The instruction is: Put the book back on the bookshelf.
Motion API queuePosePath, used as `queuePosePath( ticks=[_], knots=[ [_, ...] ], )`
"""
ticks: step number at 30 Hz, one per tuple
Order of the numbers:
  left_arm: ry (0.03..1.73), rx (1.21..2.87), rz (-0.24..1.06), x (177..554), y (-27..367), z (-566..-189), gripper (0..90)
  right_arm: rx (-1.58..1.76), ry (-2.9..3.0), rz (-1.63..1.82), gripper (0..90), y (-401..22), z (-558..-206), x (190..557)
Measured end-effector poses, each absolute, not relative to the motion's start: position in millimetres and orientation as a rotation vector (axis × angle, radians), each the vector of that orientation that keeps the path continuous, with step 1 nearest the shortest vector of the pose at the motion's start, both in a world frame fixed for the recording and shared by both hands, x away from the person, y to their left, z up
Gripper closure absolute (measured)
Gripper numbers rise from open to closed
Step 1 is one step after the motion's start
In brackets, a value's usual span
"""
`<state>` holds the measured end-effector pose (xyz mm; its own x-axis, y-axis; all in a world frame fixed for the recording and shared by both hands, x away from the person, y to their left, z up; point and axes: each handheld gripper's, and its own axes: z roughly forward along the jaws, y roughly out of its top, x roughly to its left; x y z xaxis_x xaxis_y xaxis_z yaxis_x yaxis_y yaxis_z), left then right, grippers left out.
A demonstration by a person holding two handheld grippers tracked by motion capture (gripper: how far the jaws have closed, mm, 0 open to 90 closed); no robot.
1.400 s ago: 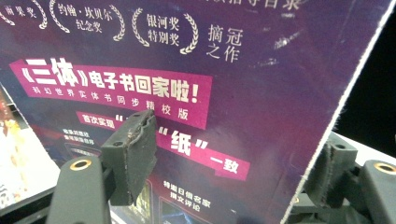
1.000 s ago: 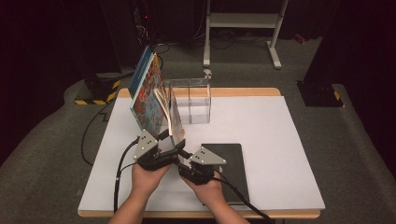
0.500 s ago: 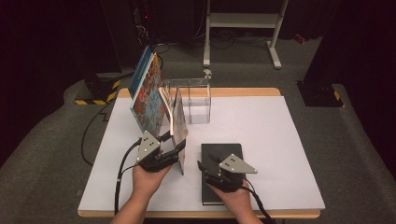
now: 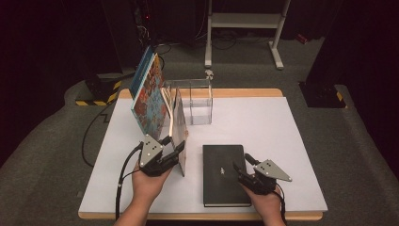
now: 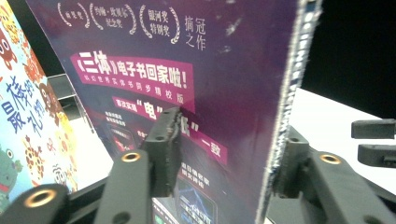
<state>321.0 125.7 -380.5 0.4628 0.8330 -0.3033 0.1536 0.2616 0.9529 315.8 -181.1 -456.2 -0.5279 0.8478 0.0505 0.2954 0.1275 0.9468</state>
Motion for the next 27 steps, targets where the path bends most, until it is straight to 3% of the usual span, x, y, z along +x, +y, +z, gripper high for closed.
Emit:
queuePosePath(
  ticks=[11,16,27],
  knots=[
    [1.018,1.215,0.607,317,135,-380,68.7,1.145,1.859,1.399,48.9,-190,-462,320],
    [1.027,1.185,0.632,318,145,-380,82.8,1.150,1.874,1.408,53.0,-191,-462,320],
    [1.022,1.164,0.631,319,167,-382,83.5,1.162,1.869,1.405,54.1,-197,-464,322]
  ],
)
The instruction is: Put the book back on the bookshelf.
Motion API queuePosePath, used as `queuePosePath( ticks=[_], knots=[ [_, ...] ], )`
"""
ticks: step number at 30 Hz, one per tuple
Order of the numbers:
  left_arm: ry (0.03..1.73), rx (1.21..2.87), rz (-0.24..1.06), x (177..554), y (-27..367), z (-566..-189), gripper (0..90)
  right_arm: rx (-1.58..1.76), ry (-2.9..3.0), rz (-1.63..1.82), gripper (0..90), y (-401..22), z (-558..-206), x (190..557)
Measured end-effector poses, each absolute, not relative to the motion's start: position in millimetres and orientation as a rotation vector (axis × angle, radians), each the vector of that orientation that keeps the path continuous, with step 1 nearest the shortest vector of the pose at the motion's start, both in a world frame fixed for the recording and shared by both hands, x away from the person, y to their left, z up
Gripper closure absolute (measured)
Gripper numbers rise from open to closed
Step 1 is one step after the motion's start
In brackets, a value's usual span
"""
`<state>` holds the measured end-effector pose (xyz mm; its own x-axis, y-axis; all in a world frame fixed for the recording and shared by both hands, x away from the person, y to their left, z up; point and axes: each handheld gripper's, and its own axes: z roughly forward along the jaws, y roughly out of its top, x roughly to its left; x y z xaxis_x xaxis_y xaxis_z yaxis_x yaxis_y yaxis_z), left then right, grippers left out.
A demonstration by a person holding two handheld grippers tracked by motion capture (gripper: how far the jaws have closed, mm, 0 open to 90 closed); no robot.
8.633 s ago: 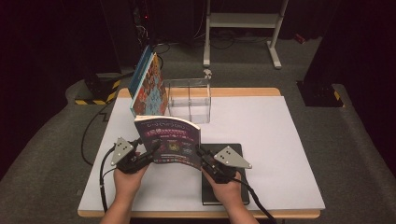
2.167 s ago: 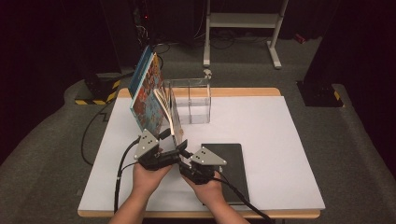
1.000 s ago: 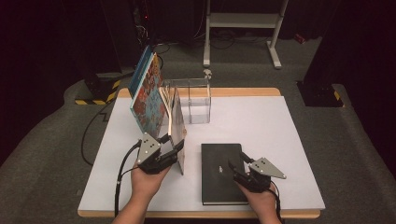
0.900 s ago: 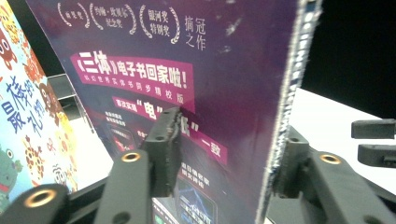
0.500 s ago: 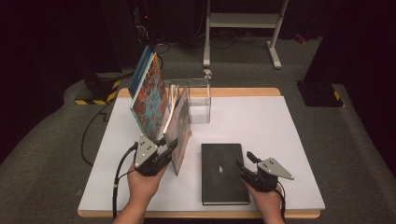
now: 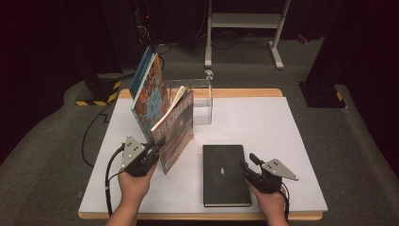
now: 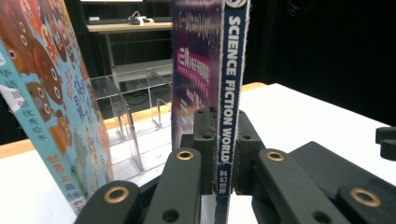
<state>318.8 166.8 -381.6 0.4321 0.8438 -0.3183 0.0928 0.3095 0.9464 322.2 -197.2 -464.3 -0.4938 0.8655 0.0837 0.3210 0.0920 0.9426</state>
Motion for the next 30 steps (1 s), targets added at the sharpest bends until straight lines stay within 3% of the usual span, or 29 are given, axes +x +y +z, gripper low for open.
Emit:
queuePosePath(
  ticks=[23,30],
  knots=[
    [1.018,1.212,0.632,323,178,-380,81.7,1.151,1.882,1.390,50.8,-197,-468,321],
    [1.016,1.220,0.626,327,178,-373,74.5,1.161,1.888,1.392,50.6,-196,-470,322]
  ],
)
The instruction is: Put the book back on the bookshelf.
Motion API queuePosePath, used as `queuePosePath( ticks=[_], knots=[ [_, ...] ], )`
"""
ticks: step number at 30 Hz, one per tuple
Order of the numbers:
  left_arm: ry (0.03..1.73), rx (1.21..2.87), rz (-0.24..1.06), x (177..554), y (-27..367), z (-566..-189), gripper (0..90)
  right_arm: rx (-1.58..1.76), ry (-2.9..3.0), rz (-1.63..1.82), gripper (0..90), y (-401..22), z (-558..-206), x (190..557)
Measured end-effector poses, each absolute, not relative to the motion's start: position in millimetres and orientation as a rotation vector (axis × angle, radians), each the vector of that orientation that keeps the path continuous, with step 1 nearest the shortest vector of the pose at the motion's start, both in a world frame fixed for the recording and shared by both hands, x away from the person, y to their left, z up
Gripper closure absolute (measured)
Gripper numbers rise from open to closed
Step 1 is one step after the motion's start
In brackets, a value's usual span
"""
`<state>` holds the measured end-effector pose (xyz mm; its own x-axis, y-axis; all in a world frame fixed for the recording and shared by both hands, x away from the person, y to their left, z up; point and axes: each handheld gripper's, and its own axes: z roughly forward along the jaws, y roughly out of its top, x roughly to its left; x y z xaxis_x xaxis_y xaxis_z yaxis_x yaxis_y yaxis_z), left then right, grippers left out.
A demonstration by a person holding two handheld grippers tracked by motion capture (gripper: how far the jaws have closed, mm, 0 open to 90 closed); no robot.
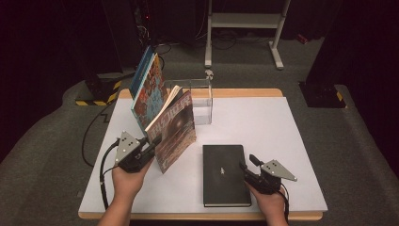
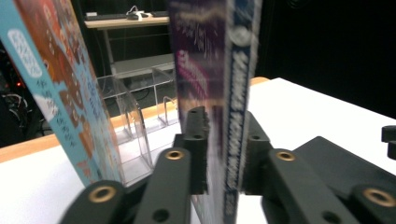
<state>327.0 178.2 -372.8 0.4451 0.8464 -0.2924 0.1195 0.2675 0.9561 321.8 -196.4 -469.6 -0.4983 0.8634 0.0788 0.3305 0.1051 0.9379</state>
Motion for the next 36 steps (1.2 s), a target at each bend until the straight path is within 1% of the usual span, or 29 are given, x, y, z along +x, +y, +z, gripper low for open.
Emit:
queuePosePath(
  ticks=[1,10,15,21,26,31,36],
  knots=[
    [1.017,1.222,0.627,328,177,-372,72.7,1.161,1.887,1.394,50.6,-197,-470,322],
    [1.017,1.233,0.651,345,167,-365,68.6,1.162,1.882,1.398,49.0,-197,-468,322],
    [1.031,1.235,0.632,357,165,-362,67.5,1.166,1.883,1.396,48.6,-198,-468,322],
    [1.025,1.226,0.626,363,161,-360,73.0,1.168,1.885,1.393,48.6,-197,-469,322],
    [1.022,1.220,0.626,365,161,-360,82.5,1.170,1.881,1.394,48.6,-198,-469,322],
    [1.024,1.205,0.623,366,158,-359,83.6,1.172,1.876,1.397,48.5,-198,-468,322],
    [1.074,1.182,0.625,375,159,-352,83.9,1.165,1.877,1.401,48.3,-197,-468,322]
  ],
)
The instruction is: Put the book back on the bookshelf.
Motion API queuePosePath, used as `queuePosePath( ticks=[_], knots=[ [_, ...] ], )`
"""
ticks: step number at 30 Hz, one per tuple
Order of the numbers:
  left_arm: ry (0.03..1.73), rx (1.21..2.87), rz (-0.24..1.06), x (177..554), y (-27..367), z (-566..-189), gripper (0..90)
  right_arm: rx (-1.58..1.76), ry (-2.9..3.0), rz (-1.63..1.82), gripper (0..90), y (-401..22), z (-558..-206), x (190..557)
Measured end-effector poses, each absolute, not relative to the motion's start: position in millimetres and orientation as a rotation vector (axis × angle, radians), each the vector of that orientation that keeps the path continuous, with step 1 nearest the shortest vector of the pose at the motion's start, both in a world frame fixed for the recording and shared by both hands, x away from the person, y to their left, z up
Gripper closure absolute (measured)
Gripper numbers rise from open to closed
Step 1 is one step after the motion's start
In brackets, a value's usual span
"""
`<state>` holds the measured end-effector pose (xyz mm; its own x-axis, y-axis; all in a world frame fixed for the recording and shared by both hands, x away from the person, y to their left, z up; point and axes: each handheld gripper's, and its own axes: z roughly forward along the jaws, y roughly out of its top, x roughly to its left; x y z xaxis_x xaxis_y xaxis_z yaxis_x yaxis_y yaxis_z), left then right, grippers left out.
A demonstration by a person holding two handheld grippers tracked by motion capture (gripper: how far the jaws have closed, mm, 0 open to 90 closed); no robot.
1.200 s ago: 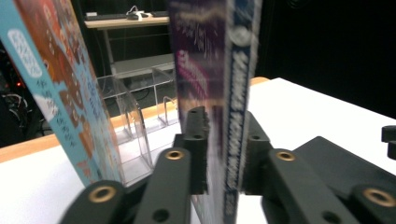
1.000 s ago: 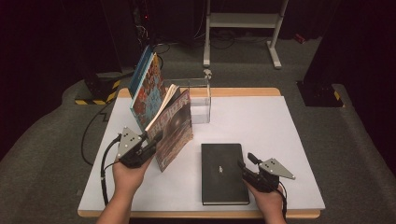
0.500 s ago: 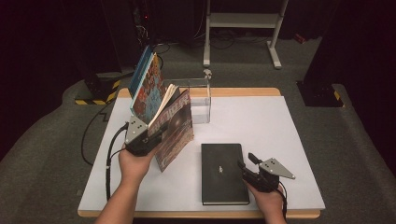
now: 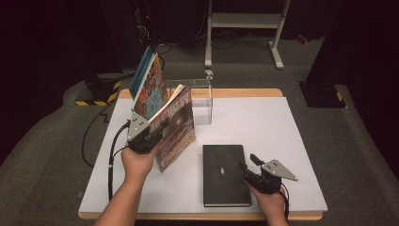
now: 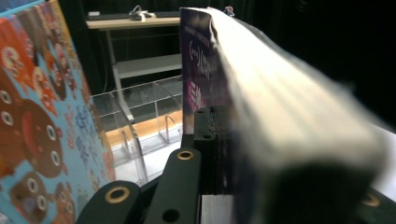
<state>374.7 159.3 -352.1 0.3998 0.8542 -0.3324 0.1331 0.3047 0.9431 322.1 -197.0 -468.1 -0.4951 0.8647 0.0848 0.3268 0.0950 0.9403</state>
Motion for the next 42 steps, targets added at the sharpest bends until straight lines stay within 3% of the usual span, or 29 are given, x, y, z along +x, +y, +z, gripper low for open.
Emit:
queuePosePath(
  ticks=[18,42],
  knots=[
    [1.118,1.160,0.769,411,150,-314,84.0,1.171,1.864,1.421,48.2,-200,-466,322],
    [1.182,1.134,0.873,476,122,-318,83.9,1.185,1.835,1.454,48.3,-205,-464,321]
  ],
)
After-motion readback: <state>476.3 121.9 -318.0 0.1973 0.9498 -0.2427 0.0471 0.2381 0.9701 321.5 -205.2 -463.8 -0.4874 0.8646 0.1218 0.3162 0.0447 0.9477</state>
